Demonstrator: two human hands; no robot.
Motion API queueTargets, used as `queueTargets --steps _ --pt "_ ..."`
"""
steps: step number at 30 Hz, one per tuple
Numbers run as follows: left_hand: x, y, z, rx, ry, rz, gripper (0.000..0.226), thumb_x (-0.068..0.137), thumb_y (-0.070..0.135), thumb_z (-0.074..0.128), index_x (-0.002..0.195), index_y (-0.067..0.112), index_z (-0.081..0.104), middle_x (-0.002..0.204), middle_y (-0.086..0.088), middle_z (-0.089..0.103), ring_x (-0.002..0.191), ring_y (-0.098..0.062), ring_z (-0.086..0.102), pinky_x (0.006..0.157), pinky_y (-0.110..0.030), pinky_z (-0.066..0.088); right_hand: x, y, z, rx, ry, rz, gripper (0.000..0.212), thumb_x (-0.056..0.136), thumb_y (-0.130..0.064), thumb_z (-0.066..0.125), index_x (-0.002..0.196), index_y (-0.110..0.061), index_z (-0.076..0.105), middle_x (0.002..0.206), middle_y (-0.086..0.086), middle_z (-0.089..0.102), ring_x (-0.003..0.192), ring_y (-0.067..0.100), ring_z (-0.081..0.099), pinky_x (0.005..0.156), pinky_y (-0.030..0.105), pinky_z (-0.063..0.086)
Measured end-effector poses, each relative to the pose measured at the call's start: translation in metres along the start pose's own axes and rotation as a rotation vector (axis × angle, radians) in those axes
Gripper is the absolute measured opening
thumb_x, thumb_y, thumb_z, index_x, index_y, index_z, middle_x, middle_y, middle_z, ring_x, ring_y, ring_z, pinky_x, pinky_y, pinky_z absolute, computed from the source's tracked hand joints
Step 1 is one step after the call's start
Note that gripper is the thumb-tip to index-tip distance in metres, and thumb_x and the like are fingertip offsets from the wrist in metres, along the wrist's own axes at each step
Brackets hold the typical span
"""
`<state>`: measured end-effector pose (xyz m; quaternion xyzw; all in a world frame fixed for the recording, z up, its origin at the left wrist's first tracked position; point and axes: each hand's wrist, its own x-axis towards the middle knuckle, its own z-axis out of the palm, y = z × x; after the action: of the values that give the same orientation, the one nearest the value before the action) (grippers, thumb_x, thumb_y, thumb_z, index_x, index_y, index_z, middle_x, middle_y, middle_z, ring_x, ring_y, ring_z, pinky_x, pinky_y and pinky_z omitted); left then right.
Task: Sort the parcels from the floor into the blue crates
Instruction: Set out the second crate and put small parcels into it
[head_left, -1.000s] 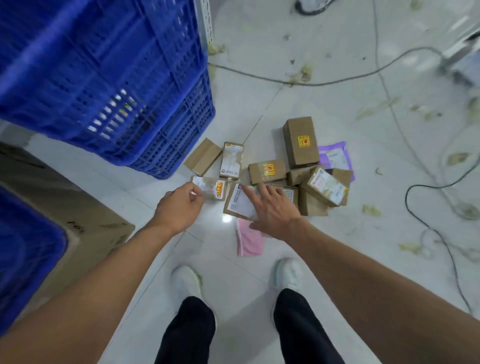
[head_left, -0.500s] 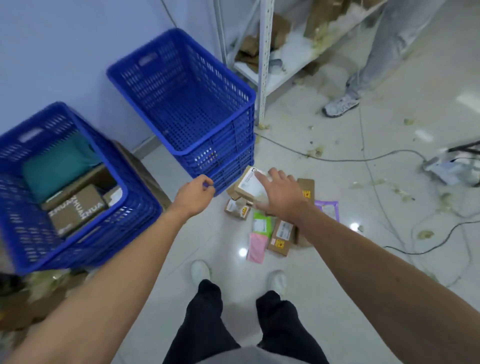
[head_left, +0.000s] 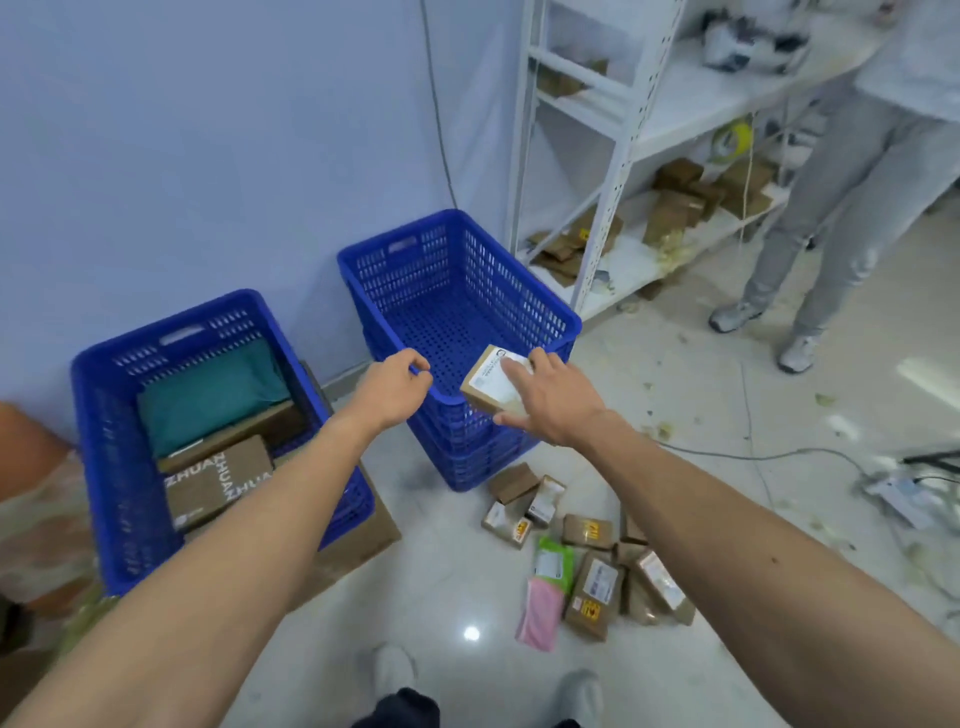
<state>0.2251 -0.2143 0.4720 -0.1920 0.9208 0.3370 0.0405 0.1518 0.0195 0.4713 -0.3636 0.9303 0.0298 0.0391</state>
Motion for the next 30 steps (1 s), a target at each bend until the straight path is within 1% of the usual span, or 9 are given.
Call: queueTargets --steps 3,8,11,18,22,24,26,28,30 --pt "0.013 -0.025 -0.018 -0.015 -0.032 0.040 0.022 0.101 0.030 0.048 0.117 0.023 0.062 0.086 0.005 0.065 0.080 -0.009 0.059 0.071 -0.033 0.044 0.020 -0.023 -0.001 -0.023 -0.004 0.035 0.082 0.086 -0.071 0.049 0.148 -0.023 0.026 0.129 0.012 0.043 0.114 0.031 0.046 0.097 0.045 0.043" --pt "0.031 -0.053 -0.039 -0.007 -0.073 0.063 0.022 0.100 0.030 0.047 0.116 0.025 0.062 0.084 0.003 0.066 0.081 -0.013 0.062 0.077 -0.036 0.051 0.043 -0.046 -0.002 -0.040 -0.005 0.058 0.085 0.085 -0.067 0.053 0.150 -0.021 0.023 0.131 0.011 0.044 0.114 0.029 0.048 0.098 0.045 0.043" --pt "0.044 -0.061 -0.040 -0.011 -0.090 0.071 0.023 0.100 0.029 0.048 0.116 0.023 0.062 0.081 0.002 0.067 0.080 -0.014 0.062 0.074 -0.036 0.051 0.053 -0.049 0.000 -0.036 -0.015 0.073 0.087 0.085 -0.068 0.053 0.151 -0.021 0.021 0.132 0.011 0.043 0.115 0.028 0.047 0.100 0.044 0.043" --pt "0.099 -0.069 -0.024 0.007 -0.126 0.045 0.020 0.100 0.028 0.047 0.113 0.025 0.062 0.078 0.004 0.066 0.073 -0.009 0.060 0.059 -0.026 0.041 0.100 -0.024 0.021 0.005 -0.037 0.072 0.089 0.085 -0.072 0.050 0.152 -0.022 0.020 0.133 0.009 0.041 0.115 0.027 0.047 0.098 0.042 0.044" --pt "0.144 -0.067 -0.011 0.041 -0.127 0.016 0.020 0.099 0.030 0.047 0.111 0.025 0.062 0.080 0.003 0.066 0.074 -0.012 0.062 0.062 -0.029 0.046 0.141 0.005 0.033 0.026 -0.035 0.046 0.090 0.084 -0.066 0.056 0.153 -0.024 0.017 0.131 0.007 0.044 0.114 0.027 0.047 0.100 0.043 0.041" --pt "0.166 -0.066 -0.003 0.063 -0.129 0.000 0.020 0.099 0.034 0.047 0.111 0.027 0.061 0.085 0.008 0.063 0.075 -0.007 0.060 0.062 -0.029 0.044 0.165 0.020 0.039 0.020 -0.055 0.017 0.096 0.079 -0.063 0.062 0.154 -0.025 0.015 0.135 0.006 0.044 0.120 0.028 0.047 0.107 0.048 0.036" --pt "0.188 -0.066 0.006 0.076 -0.124 -0.013 0.019 0.099 0.036 0.047 0.111 0.031 0.060 0.090 0.012 0.060 0.076 -0.002 0.057 0.064 -0.029 0.042 0.189 0.035 0.046 0.020 -0.088 -0.012 0.104 0.076 -0.060 0.068 0.156 -0.025 0.011 0.142 0.005 0.039 0.131 0.028 0.041 0.114 0.059 0.025" --pt "0.207 -0.067 0.015 0.071 -0.123 -0.042 0.021 0.098 0.038 0.046 0.113 0.031 0.060 0.091 0.013 0.060 0.078 -0.003 0.057 0.069 -0.029 0.043 0.213 0.048 0.053 0.012 -0.133 -0.041 0.109 0.074 -0.056 0.072 0.157 -0.025 0.008 0.147 0.003 0.034 0.138 0.028 0.033 0.114 0.067 0.017" --pt "0.223 -0.070 0.023 0.078 -0.126 -0.060 0.021 0.098 0.037 0.047 0.112 0.031 0.061 0.085 0.018 0.057 0.079 -0.006 0.059 0.068 -0.029 0.044 0.233 0.057 0.063 0.000 -0.185 -0.067 0.111 0.074 -0.053 0.075 0.157 -0.024 0.005 0.151 0.002 0.030 0.142 0.027 0.027 0.113 0.070 0.015"
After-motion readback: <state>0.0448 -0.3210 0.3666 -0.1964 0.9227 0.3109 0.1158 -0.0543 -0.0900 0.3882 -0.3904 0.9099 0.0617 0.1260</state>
